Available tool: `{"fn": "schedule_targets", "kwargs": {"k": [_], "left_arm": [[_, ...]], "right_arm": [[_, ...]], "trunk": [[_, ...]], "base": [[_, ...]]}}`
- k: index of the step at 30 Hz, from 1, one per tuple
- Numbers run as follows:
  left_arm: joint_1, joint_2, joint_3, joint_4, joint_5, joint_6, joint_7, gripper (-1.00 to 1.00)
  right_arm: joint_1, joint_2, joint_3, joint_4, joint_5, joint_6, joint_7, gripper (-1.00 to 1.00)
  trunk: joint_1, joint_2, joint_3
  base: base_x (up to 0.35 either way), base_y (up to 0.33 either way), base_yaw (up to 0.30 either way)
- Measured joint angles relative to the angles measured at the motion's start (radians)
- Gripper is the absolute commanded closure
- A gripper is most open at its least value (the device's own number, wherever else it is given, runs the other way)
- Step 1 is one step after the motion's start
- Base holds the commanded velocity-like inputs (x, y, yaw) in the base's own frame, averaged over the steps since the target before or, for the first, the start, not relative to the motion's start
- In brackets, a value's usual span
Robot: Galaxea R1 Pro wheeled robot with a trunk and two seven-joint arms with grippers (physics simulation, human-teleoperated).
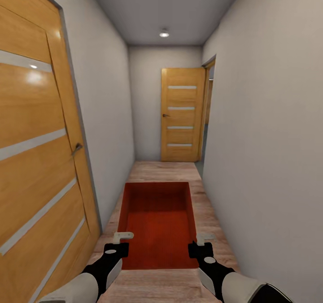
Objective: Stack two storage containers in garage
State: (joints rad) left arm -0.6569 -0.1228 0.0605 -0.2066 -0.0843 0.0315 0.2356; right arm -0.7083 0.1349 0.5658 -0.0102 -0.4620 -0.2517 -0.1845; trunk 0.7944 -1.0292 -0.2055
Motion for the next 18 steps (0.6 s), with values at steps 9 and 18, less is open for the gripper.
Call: {"fn": "schedule_targets", "kwargs": {"k": [9, 18], "left_arm": [[0.0, 0.0, 0.0, 0.0, 0.0, 0.0, 0.0, 1.0], [0.0, 0.0, 0.0, 0.001, 0.001, 0.0, 0.0, 1.0]], "right_arm": [[0.0, 0.0, 0.001, 0.0, -0.001, -0.001, 0.0, 1.0], [0.0, 0.0, 0.001, 0.0, -0.001, 0.001, 0.001, 1.0]], "trunk": [[0.0, 0.0, 0.0], [0.0, 0.0, 0.0]], "base": [[0.322, 0.0, 0.0], [0.322, 0.0, 0.0]]}}
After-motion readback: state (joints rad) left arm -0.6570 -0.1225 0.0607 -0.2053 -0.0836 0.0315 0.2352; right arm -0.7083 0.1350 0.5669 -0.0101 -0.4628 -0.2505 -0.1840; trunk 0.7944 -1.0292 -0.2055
